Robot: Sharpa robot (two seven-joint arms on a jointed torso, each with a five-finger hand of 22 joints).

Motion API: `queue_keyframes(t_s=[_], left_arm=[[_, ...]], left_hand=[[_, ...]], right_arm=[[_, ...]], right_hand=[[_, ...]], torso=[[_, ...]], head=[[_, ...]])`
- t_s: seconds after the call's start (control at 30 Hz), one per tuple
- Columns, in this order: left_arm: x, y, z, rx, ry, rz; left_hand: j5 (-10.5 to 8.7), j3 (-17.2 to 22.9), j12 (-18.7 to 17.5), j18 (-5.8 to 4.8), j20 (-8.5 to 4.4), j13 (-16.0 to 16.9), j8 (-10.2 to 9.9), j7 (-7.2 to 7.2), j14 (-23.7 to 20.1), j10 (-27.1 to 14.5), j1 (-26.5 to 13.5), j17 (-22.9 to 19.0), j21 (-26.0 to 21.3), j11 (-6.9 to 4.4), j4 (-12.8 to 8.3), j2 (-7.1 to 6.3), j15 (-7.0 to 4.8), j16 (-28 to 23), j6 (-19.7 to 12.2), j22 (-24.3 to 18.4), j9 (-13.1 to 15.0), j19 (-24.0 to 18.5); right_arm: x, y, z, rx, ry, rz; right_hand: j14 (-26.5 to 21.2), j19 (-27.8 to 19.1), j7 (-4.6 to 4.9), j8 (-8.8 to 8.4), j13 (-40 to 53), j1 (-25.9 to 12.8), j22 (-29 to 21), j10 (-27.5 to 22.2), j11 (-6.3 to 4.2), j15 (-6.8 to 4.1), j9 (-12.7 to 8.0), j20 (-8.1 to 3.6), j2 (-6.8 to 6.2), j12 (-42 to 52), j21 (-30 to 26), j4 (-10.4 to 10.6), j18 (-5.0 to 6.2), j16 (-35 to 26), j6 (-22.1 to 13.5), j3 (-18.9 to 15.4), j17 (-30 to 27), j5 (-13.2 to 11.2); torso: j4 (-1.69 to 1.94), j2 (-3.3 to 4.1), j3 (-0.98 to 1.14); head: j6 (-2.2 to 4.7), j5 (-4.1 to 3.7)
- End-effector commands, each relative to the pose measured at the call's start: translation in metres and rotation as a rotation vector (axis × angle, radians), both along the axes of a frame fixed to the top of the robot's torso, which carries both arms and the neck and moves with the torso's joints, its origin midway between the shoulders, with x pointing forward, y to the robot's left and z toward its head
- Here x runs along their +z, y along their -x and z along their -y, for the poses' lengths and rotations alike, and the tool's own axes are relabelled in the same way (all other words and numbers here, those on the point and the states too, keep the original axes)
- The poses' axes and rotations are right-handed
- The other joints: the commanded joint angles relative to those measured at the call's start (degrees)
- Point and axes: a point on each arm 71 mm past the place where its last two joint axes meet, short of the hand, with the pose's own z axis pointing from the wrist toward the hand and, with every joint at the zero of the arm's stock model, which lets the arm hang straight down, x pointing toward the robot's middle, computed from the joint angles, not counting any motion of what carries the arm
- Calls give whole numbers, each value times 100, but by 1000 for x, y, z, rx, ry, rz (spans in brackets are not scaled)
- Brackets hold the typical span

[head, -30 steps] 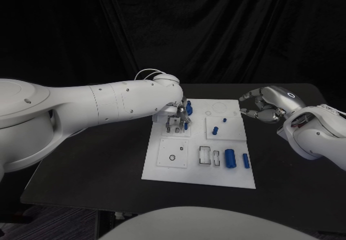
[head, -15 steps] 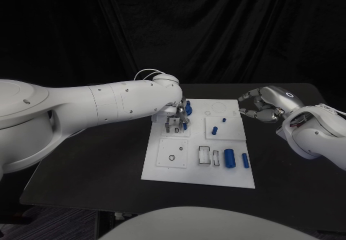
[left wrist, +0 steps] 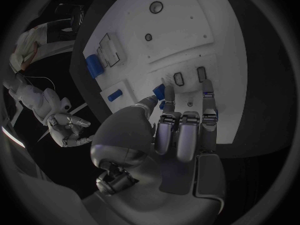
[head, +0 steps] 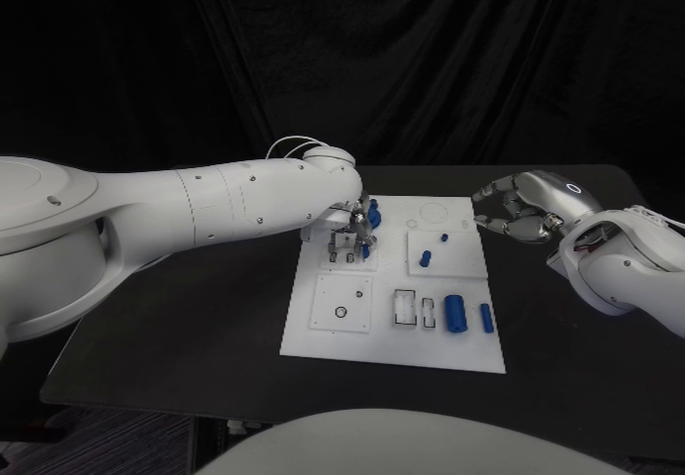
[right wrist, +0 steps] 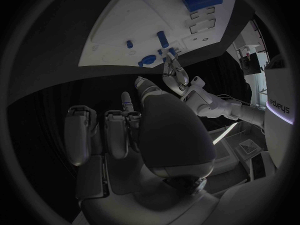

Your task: Assemble the parts on the task board

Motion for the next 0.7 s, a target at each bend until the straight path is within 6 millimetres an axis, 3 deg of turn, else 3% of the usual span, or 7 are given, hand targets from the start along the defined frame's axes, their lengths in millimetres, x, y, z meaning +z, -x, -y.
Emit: queue_keyframes(t_s=[0.03, 0.7], left_arm=[[-9, 6, 3, -26, 18, -40], [-9, 7, 3, -29, 23, -40]], left_hand=[[33, 52, 15, 53, 12, 1509, -25, 0, 606, 596, -1, 1509, -17, -33, -4, -52, -52, 38, 38, -7, 9, -37], [231, 816, 15, 53, 14, 1509, -131, -6, 606, 596, -198, 1509, -17, -39, -309, -245, -53, 38, 111, -7, 165, -64]], right_arm=[[-2, 0, 1, -15, 9, -8], [-2, 0, 2, -18, 12, -11]], right_hand=[[448, 242, 3, 36, 925, 55, 1183, 236, 39, 56, -6, 35, 25, -3, -3, 2, 103, 9, 49, 38, 746, 40], [446, 240, 7, 213, 922, 32, 1186, 240, 91, 106, 36, 83, 18, 1, -16, -8, 105, 10, 399, 72, 738, 89]], torso=[[5, 0, 0], [0, 0, -1]], head=[[1, 2], [1, 18]])
